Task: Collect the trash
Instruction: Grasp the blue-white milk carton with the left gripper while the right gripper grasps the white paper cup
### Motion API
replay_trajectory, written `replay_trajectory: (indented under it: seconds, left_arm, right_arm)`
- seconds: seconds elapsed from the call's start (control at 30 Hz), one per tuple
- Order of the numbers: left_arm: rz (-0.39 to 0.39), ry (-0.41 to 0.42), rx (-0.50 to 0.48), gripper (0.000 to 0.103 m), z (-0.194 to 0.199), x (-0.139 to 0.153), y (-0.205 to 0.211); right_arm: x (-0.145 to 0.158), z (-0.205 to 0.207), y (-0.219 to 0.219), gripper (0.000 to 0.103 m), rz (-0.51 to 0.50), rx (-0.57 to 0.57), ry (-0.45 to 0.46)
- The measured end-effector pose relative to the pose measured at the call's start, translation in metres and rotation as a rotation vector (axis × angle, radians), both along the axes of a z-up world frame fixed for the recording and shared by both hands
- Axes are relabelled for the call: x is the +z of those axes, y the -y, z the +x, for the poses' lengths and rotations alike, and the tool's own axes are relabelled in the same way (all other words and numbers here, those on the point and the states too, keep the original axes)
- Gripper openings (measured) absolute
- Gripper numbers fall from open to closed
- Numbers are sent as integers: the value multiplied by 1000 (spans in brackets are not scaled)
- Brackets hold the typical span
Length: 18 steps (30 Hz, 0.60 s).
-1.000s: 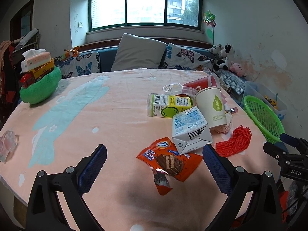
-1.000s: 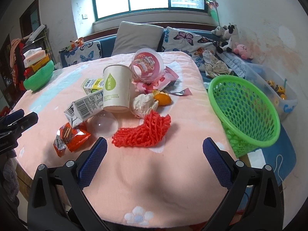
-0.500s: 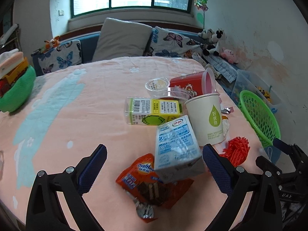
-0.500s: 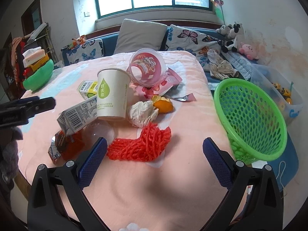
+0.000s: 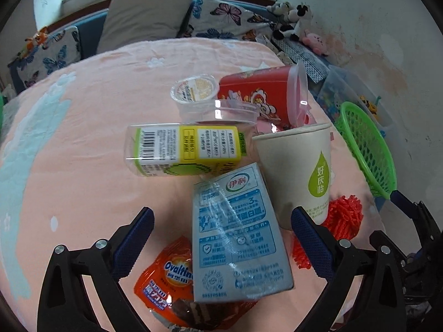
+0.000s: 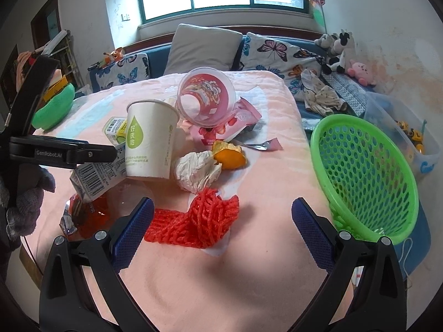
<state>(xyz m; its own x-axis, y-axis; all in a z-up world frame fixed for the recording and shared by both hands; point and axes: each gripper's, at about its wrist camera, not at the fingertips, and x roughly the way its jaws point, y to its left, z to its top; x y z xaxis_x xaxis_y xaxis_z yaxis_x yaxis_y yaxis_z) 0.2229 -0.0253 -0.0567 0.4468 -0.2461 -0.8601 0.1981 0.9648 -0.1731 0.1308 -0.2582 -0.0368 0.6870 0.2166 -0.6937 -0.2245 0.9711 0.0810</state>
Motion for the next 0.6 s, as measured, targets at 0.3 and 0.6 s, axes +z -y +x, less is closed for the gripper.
replay_trajectory:
  seconds: [0.3,0.6]
  left_arm:
    - [-96,-115,-21,77,18,-21,-3]
    - [-147,-75,-41,67,10,-11,-1]
  right_arm:
    - [-4,6,0,98,0,3,-7]
    - [1,8,-7,96,-2,31,4]
